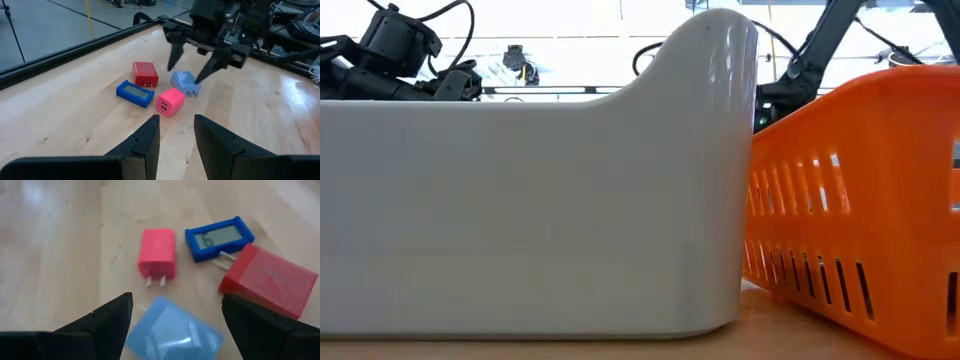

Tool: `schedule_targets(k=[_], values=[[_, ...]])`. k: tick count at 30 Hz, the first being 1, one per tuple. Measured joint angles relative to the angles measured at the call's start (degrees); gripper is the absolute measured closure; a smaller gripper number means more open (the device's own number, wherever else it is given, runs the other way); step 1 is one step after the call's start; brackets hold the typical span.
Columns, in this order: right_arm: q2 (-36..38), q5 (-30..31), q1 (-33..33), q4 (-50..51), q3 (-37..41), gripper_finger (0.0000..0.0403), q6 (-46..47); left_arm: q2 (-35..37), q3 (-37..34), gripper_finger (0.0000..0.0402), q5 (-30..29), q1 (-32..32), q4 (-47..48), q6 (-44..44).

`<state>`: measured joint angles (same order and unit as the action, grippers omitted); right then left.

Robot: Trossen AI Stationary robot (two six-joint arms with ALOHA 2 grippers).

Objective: Pick & Place Office items
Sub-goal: Put the light blue charger adapter into the gray bin

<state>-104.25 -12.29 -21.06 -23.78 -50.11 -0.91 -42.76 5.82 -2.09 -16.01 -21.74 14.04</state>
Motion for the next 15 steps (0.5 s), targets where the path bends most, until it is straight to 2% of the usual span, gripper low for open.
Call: schedule_targets(k=[6,11,15], values=[[-1.8,-0.4,-1.6,0.4,-2.0,0.011,-1.8,0.0,0.0,0.0282,0.0,0.0,-0.1,0.0],[-1.8,-7.2,-1.4,5.5,-2.0,0.011,-4.9,0.0,0.0,0.0282,0.0,0.0,-0.2,0.0],[-1.6,-9.4,-1.4,9.6,-2.1,0.011,-4.1,0.0,0.0,0.0282,0.0,0.0,-0.2,-0.1]])
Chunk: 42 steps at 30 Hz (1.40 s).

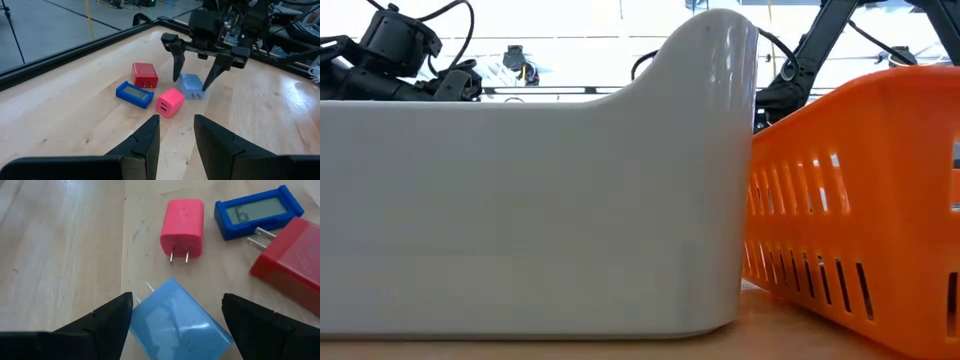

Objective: Pick & Place Office items
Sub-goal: Put the light blue charger adapter into the gray bin

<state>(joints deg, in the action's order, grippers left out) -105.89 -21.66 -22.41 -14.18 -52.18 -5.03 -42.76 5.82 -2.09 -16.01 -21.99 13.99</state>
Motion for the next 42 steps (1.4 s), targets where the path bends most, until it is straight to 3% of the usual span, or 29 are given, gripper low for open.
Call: schedule_targets(k=[9,20,25,36,42], values=[[0.4,0.1,2.0,3.3,0.0,0.011,-0.5,0.0,0.0,0.0282,0.0,0.0,0.4,-0.2],[4.6,1.1,6.0,7.5,0.1,0.011,-14.7,0.0,0.0,0.0282,0.0,0.0,0.8,-0.1],[4.9,5.1,7.9,10.1,0.2,0.011,-16.9,0.0,0.0,0.0282,0.0,0.0,0.8,-0.1],[5.0,13.9,9.7,11.6,0.1,0.011,-12.0,0.0,0.0,0.0282,0.0,0.0,0.8,0.0],[5.2,21.8,11.2,15.1,0.0,0.011,-13.8,0.0,0.0,0.0282,0.0,0.0,0.8,0.1]])
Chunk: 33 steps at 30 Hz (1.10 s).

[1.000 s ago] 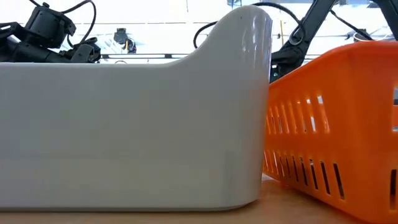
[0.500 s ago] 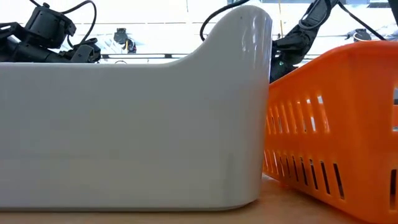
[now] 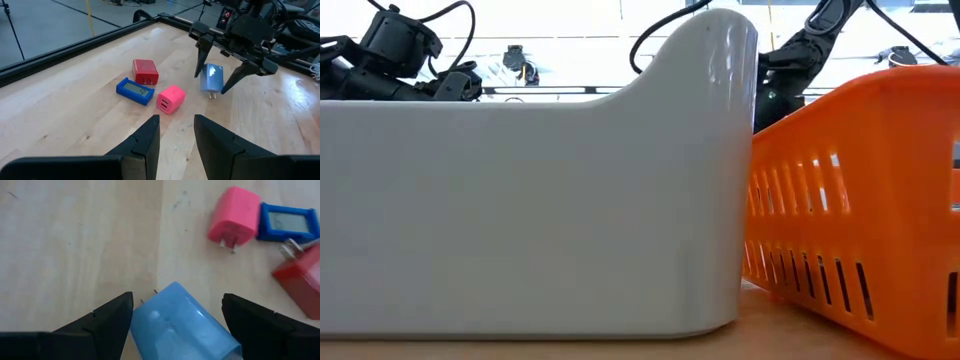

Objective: Pick & Place Office items
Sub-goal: Put the light blue charger adapter into the gray bin

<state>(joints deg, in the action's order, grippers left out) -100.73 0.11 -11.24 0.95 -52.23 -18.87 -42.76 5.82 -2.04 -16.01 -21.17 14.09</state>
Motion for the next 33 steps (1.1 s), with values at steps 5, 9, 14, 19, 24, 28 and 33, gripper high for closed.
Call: schedule_targets(k=[5,9,14,19,24,28,33], values=[[-0.1,1.6,0.1,2.6,0.0,0.011,1.1,0.0,0.0,0.0282,0.0,0.0,0.0,0.0],[-0.1,1.8,0.1,3.0,0.1,0.011,8.0,0.0,0.0,0.0282,0.0,0.0,0.0,0.0],[-0.3,1.8,-0.5,3.9,0.2,0.011,19.6,0.0,0.0,0.0282,0.0,0.0,-0.1,0.1],[-0.3,2.0,-0.7,3.3,0.3,0.011,26.0,0.0,0.0,0.0282,0.0,0.1,-0.1,0.1],[-0.3,1.8,-0.7,3.0,0.3,0.0111,25.4,0.0,0.0,0.0282,0.0,0.1,-0.1,0.2],[-0.3,1.5,-0.7,3.5,0.3,0.0119,23.3,0.0,0.0,0.0282,0.0,0.1,-0.1,0.2],[0.5,1.4,-0.7,6.3,0.2,0.0141,19.7,0.0,0.0,0.0282,0.0,0.1,-0.1,0.2]])
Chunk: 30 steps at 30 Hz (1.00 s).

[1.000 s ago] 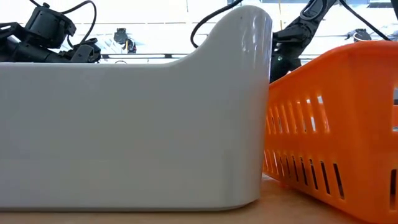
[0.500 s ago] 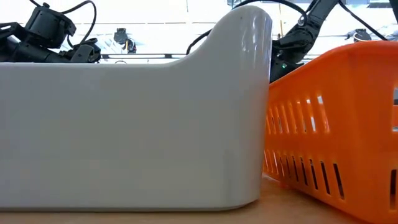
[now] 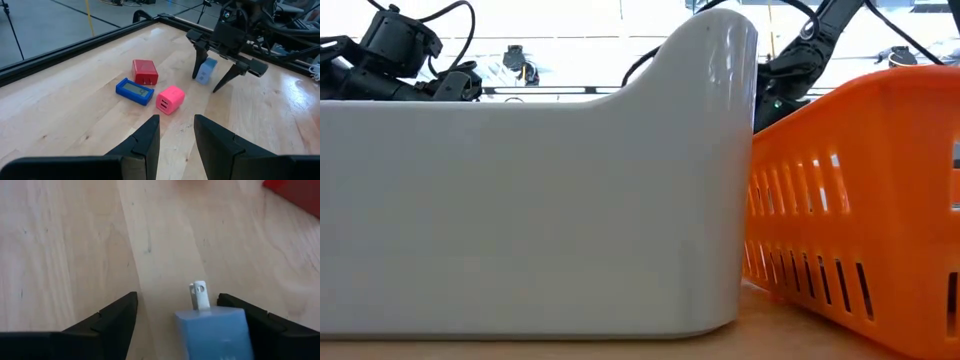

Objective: Pick & Place Office items
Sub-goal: Put the light blue charger adapter into the gray bin

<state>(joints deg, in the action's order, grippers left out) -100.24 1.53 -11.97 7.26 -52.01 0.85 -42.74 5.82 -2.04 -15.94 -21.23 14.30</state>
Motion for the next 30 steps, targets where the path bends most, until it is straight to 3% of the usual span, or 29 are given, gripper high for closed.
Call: schedule_targets(k=[19,30], values=[[4.4,0.0,0.0,6.7,0.1,0.0216,-0.1,0.0,0.0,0.0282,0.0,0.0,0.1,-0.1],[4.4,-0.1,0.0,8.6,0.0,0.0285,-0.1,0.0,0.0,0.0282,0.1,0.0,0.2,0.0]])
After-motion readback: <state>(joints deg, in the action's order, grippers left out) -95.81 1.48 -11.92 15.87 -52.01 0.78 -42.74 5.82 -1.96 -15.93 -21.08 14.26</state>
